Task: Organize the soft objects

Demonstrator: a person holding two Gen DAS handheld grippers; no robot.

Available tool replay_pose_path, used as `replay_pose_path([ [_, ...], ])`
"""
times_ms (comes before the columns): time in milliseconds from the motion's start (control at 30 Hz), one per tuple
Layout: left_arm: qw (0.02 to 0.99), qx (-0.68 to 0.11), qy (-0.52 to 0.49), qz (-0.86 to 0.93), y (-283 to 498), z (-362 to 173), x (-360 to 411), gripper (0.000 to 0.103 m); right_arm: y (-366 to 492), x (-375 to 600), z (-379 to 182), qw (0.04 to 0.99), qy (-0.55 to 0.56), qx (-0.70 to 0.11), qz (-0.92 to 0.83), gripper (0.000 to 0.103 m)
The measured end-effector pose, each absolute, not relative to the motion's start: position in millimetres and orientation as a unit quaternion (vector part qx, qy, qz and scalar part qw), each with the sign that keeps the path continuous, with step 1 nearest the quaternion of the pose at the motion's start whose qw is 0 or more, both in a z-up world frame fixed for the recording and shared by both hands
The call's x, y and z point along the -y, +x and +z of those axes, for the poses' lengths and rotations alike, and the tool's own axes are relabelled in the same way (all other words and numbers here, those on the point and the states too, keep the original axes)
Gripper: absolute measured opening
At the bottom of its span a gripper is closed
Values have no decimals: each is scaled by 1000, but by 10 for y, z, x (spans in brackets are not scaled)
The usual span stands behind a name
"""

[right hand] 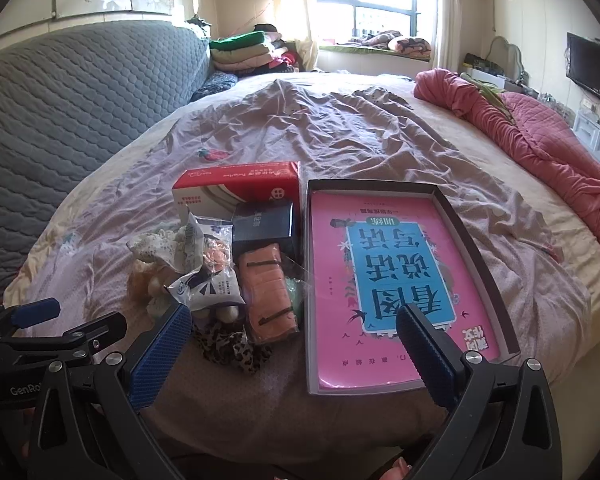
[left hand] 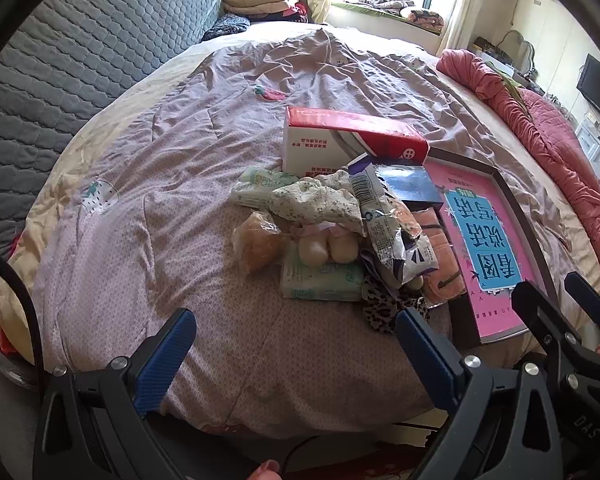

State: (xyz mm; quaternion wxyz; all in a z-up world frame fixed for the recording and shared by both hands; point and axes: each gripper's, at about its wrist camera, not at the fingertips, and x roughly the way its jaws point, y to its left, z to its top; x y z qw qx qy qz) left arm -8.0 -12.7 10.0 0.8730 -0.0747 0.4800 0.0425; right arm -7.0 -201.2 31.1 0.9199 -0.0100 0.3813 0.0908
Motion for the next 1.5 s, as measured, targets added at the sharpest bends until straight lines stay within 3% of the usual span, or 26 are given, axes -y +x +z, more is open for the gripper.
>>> replay_pose_path([
  [1500, 874, -478, -73, 41, -92, 93, 135, 101, -78, 2038, 291, 918, -8, -385, 91, 103],
])
